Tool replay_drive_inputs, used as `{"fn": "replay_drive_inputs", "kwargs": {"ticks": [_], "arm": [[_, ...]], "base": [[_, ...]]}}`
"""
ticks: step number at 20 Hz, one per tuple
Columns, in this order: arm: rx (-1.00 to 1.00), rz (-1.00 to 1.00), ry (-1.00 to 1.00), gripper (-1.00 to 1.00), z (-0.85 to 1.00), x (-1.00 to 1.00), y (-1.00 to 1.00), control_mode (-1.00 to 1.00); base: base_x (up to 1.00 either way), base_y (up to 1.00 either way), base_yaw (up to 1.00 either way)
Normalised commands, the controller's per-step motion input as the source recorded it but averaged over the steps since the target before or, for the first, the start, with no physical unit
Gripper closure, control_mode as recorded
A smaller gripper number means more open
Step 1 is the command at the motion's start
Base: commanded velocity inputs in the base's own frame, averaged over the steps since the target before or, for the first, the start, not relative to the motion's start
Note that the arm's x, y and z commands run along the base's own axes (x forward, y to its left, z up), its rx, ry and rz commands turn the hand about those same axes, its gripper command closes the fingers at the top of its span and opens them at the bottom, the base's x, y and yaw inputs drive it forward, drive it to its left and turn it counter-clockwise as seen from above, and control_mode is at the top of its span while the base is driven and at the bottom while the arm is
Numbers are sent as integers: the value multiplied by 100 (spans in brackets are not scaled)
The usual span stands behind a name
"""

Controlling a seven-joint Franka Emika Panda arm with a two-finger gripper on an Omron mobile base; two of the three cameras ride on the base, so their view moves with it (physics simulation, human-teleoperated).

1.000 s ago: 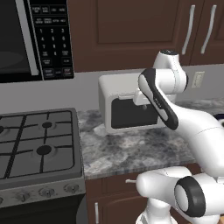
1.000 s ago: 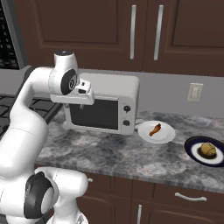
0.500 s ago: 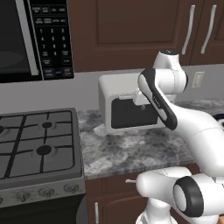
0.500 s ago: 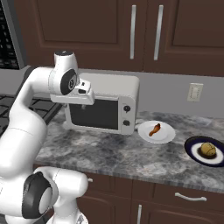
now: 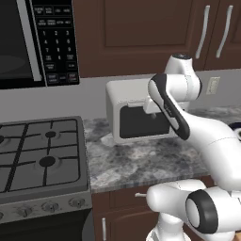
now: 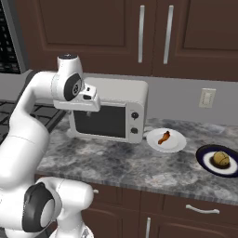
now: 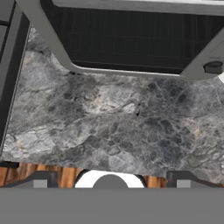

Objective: Open the toaster oven door. Place the bread on the bottom rack in the toaster oven and place the chicken drumstick on the top rack.

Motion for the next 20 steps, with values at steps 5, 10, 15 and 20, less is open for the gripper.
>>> {"fn": "replay_drive_inputs", "kwargs": {"ticks": [5,10,15,20], "arm": [[-30,5,-9,-100,-33,0,4,-100],[-56,20,-27,-100,-2,6,5,-100],[-55,16,-37,-100,0,37,6,-100],[-41,4,-34,-100,-2,40,0,-100]], "base": [[0,0,0],[0,0,0],[0,0,0],[0,0,0]]}}
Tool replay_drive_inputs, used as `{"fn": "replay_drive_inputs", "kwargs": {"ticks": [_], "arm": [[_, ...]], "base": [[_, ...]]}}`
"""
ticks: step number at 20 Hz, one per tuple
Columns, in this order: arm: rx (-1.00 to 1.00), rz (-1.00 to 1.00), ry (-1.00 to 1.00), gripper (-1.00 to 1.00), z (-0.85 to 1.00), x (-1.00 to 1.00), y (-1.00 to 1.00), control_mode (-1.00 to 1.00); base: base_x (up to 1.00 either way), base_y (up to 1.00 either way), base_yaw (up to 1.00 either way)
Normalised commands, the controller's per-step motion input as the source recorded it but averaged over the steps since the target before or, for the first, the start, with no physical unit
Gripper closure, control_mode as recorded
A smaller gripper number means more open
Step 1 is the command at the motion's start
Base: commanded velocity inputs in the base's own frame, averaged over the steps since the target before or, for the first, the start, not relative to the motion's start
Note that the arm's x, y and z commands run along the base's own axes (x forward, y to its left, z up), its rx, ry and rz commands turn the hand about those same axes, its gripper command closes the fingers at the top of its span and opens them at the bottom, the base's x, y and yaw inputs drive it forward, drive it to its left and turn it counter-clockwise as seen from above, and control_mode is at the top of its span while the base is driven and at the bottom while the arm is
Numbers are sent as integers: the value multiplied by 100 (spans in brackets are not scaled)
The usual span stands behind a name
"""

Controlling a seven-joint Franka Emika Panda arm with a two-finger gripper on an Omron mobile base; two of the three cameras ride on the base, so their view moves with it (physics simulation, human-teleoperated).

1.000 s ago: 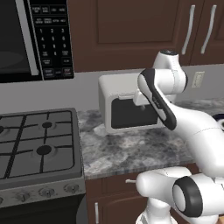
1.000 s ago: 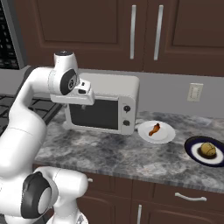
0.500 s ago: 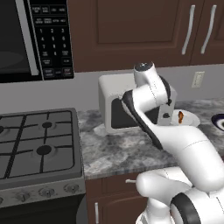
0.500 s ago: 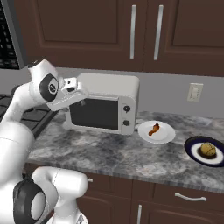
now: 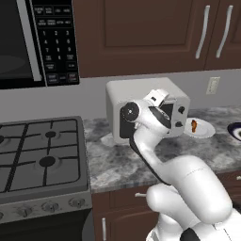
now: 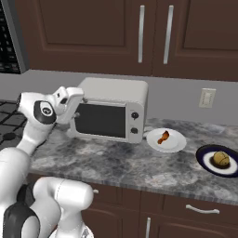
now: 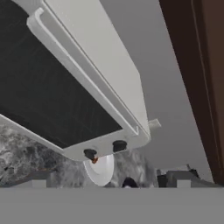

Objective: Open the toaster oven door. Place the bread on the bottom rack in the toaster oven and place the chicken drumstick on the top rack.

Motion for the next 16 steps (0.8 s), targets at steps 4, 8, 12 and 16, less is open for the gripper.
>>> {"fn": "replay_drive_inputs", "kwargs": {"ticks": [4,8,12,16], "arm": [[-10,0,-2,-100,-1,34,-2,-100],[0,0,0,-100,0,41,0,-100],[0,0,2,-100,0,54,0,-100],[0,0,1,-100,-7,49,0,-100]], "base": [[0,0,0],[0,0,0],[0,0,0],[0,0,0]]}}
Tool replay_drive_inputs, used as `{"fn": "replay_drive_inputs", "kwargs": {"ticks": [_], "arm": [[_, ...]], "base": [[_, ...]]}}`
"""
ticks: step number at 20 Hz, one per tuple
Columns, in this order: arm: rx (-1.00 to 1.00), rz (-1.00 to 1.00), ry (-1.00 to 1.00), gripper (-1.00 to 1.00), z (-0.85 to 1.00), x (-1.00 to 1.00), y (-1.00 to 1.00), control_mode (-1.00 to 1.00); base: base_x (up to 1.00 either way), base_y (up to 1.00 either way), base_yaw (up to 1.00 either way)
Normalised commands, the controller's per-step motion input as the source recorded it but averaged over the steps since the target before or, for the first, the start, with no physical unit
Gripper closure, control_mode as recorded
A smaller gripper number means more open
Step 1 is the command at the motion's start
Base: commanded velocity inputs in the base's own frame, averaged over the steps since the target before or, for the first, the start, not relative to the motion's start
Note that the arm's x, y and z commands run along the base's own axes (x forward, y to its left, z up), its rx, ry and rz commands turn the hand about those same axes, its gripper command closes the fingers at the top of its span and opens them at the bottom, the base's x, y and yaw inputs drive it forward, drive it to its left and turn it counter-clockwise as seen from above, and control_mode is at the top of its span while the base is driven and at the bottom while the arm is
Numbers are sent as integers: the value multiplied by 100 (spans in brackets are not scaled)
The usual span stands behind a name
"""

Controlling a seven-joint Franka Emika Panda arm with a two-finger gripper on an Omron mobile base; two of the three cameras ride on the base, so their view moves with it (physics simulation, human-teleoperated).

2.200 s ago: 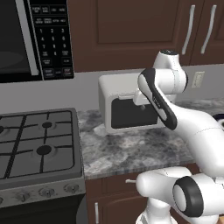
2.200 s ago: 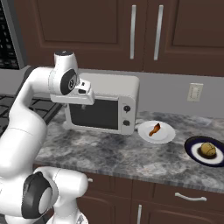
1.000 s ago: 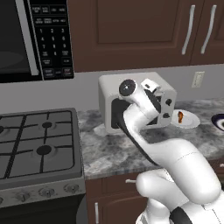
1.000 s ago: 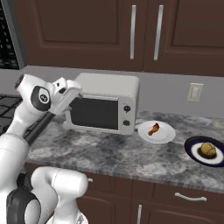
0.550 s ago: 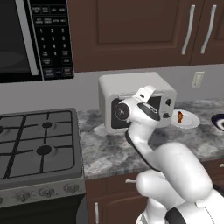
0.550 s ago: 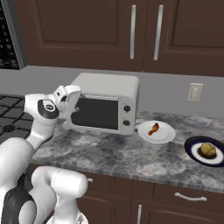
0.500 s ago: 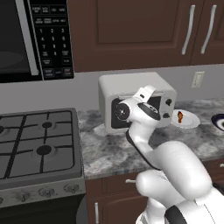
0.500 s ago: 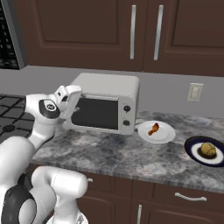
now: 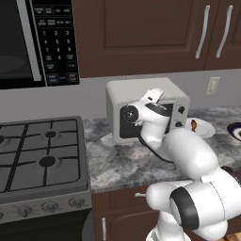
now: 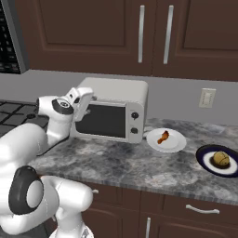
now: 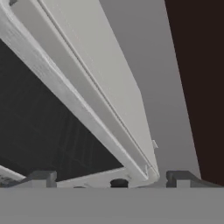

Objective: Open the toaster oven door. Place the bread on the bottom rack in the toaster oven and place the chicken drumstick on the top rack.

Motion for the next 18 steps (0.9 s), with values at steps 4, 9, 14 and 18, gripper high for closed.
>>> {"fn": "replay_drive_inputs", "kwargs": {"ticks": [4,9,14,18], "arm": [[0,0,0,-100,-17,39,0,-100],[0,0,0,-100,-23,44,0,-100],[0,1,0,-100,-17,53,0,-100],[0,0,0,100,-28,36,0,-100]], "base": [[0,0,0],[0,0,0],[0,0,0],[0,0,0]]}}
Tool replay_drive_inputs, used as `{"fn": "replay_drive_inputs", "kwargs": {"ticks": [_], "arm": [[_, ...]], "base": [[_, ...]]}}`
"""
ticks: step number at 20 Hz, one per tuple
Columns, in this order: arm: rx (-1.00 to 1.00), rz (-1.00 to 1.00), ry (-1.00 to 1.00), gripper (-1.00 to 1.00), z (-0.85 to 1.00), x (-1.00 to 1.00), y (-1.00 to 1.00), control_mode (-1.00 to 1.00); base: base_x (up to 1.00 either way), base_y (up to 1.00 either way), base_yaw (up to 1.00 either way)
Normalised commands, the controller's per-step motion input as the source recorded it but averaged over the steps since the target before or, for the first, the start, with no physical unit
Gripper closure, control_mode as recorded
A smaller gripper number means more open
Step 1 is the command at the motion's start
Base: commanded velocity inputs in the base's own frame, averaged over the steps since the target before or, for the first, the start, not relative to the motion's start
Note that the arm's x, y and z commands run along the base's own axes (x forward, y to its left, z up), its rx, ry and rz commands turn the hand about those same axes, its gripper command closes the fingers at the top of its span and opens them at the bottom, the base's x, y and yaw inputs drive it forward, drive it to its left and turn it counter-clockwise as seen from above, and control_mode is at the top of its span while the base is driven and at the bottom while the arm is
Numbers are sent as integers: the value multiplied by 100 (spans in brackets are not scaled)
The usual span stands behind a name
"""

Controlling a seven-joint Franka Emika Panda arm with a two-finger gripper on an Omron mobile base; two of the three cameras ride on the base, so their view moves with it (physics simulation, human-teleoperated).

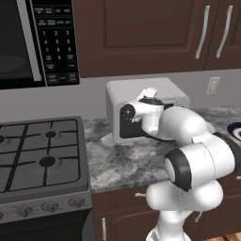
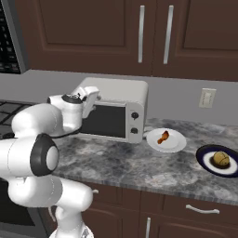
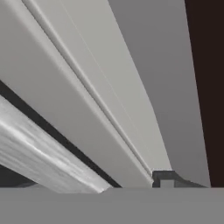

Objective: Open the toaster oven door. Place the bread on the bottom rack in the toaster oven and place the chicken drumstick on the top rack.

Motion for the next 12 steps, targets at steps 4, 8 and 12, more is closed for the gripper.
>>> {"fn": "replay_drive_inputs", "kwargs": {"ticks": [4,8,12], "arm": [[0,0,4,100,-20,-1,0,-100],[3,0,43,100,-28,-41,11,-100],[1,0,52,100,-13,-89,5,-100]], "base": [[0,0,0],[0,0,0],[0,0,0]]}}
